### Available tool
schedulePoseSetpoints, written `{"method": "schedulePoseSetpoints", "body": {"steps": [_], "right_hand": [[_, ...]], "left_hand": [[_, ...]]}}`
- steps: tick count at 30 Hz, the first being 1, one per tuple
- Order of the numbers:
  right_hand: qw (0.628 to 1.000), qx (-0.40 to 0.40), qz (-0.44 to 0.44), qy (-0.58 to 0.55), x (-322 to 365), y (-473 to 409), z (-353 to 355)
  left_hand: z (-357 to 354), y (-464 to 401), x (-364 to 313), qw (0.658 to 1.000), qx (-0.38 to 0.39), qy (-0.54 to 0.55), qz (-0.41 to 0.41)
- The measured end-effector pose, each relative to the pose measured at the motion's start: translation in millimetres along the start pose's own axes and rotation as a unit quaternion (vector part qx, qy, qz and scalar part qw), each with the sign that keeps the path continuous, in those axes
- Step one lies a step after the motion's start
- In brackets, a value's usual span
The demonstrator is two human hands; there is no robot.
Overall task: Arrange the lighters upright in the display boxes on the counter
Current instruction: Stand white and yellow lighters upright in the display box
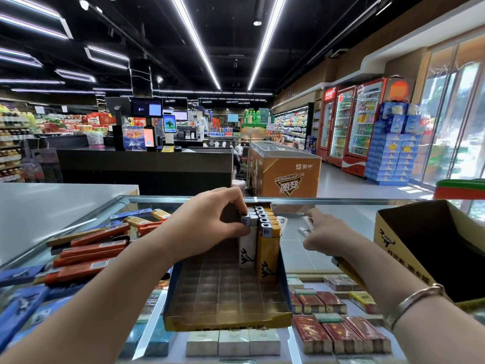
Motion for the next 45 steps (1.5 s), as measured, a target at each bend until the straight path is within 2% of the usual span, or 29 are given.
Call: {"method": "schedulePoseSetpoints", "body": {"steps": [8, 14, 17, 20, 23, 27, 30, 33, 36, 38, 40, 42, 45], "right_hand": [[0.992, -0.029, 0.079, 0.098, 20.0, 2.0, -5.0], [0.976, -0.13, 0.126, 0.123, 30.9, 12.8, 5.3], [0.977, -0.16, 0.129, 0.053, 31.7, 18.0, 23.6], [0.959, -0.182, 0.161, -0.143, 37.0, 32.4, 53.3], [0.926, -0.12, 0.211, -0.29, 56.4, 53.8, 70.3], [0.906, 0.006, 0.293, -0.307, 92.5, 82.4, 65.4], [0.896, 0.022, 0.319, -0.307, 100.2, 90.5, 66.4], [0.899, 0.024, 0.323, -0.295, 101.3, 91.7, 66.0], [0.904, 0.021, 0.318, -0.284, 101.1, 90.5, 64.7], [0.908, 0.023, 0.312, -0.279, 98.8, 89.2, 64.5], [0.912, 0.014, 0.303, -0.275, 94.8, 87.0, 66.1], [0.916, -0.004, 0.282, -0.287, 88.8, 82.7, 68.4], [0.913, -0.023, 0.232, -0.335, 78.4, 73.8, 67.5]], "left_hand": [[0.0, -0.3, -1.3, 1.0, -0.002, -0.003, -0.003], [-0.1, 0.4, -0.9, 1.0, -0.001, -0.007, -0.003], [0.0, 0.1, -1.0, 1.0, 0.0, -0.004, -0.002], [-0.7, 0.3, -1.1, 1.0, 0.007, -0.003, 0.003], [-0.5, 0.1, -6.5, 0.999, -0.01, -0.037, -0.017], [7.7, 5.3, -32.6, 0.991, -0.076, -0.022, -0.107], [6.5, 8.5, -48.0, 0.98, -0.091, -0.035, -0.172], [12.1, 9.3, -52.4, 0.974, -0.113, -0.034, -0.191], [21.4, 9.8, -52.7, 0.967, -0.144, -0.087, -0.194], [28.4, 9.6, -47.4, 0.968, -0.162, -0.1, -0.164], [36.4, 9.2, -35.1, 0.977, -0.178, -0.056, -0.106], [39.3, 6.5, -22.7, 0.982, -0.172, 0.037, -0.068], [30.4, 2.0, -15.2, 0.979, -0.112, 0.169, -0.023]]}}
Point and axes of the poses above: each hand's wrist, its own y-axis away from the middle knuckle, its own z-axis out of the back of the hand, x = y × z, the point moved 8 cm from there along -y, towards the middle knuckle, and after that the axes turned 3 degrees about y, right-handed, at the moved point
